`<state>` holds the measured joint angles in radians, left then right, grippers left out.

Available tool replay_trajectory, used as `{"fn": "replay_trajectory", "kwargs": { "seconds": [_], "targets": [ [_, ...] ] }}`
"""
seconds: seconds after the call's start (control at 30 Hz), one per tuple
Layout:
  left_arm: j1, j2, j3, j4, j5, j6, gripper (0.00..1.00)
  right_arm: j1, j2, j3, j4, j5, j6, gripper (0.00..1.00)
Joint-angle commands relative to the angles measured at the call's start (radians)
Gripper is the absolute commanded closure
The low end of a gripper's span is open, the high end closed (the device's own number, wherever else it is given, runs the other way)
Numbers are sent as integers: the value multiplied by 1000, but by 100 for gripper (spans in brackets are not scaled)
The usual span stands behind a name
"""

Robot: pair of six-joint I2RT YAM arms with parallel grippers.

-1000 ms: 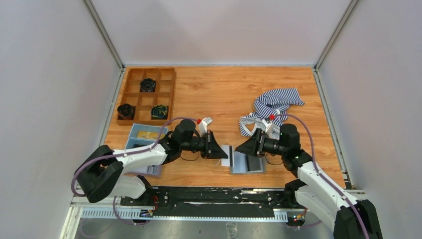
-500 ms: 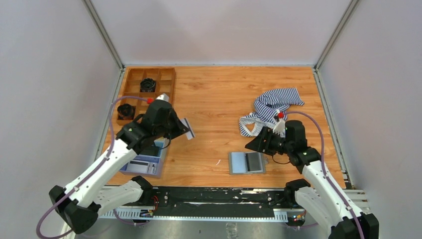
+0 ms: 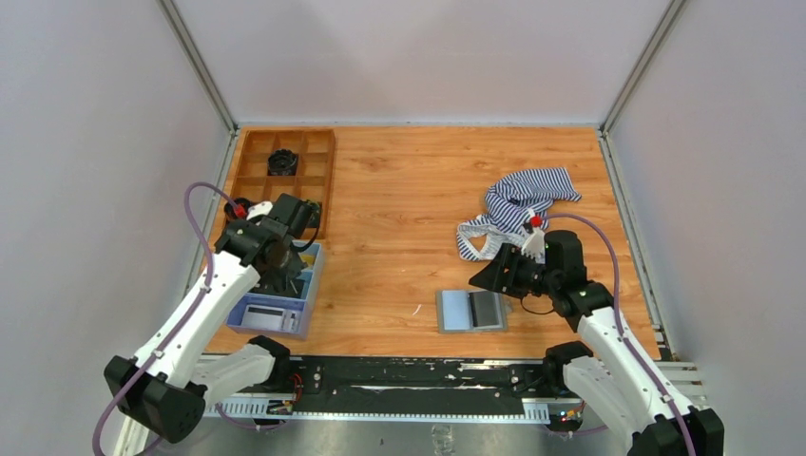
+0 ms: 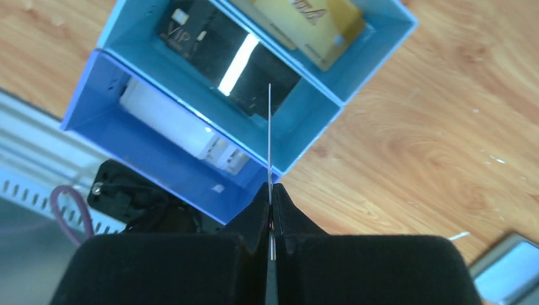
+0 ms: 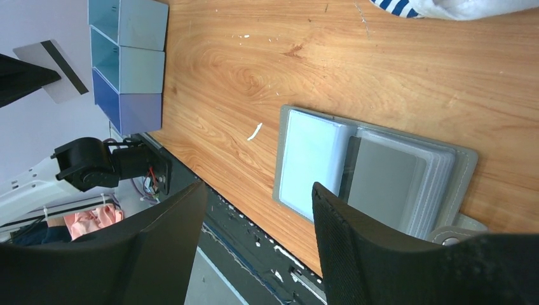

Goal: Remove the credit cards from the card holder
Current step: Place the credit card in the storage box.

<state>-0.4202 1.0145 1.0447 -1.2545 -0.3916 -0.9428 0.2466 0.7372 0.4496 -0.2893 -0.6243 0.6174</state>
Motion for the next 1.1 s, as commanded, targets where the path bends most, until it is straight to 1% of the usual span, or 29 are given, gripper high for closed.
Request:
{"fn": "replay_trajectory", "kwargs": {
  "seconds": [0.0,0.17,0.23,0.33,0.53,0.8,0.97,1.07],
  "targets": [
    [8,60,39,-148,-100,-83,100,-13,3,-15,-18,1,-15,35],
    [8,158,52,-314,-180,-227,100,-13,8,-20,-11,-5,-11,35],
    [8,201,47,-350,-185,-251,100,-13,7,-26,-6,-7,-7,35],
    [9,227,9,-352,-163,-302,100,-13,8,-30,-1,-11,-4,35],
    [15,251,-79,-349,-146,-481,100,-13,6,-41,6,-18,4,35],
    [18,293,-82,-339,-104,-597,100,-13,21,-43,18,-30,0,35],
    [20,267,-71,-335,-95,-653,100,-14,21,-47,22,-35,1,36],
    [20,249,-97,-334,-68,-697,100,-13,19,-52,24,-37,2,36]
  ]
}}
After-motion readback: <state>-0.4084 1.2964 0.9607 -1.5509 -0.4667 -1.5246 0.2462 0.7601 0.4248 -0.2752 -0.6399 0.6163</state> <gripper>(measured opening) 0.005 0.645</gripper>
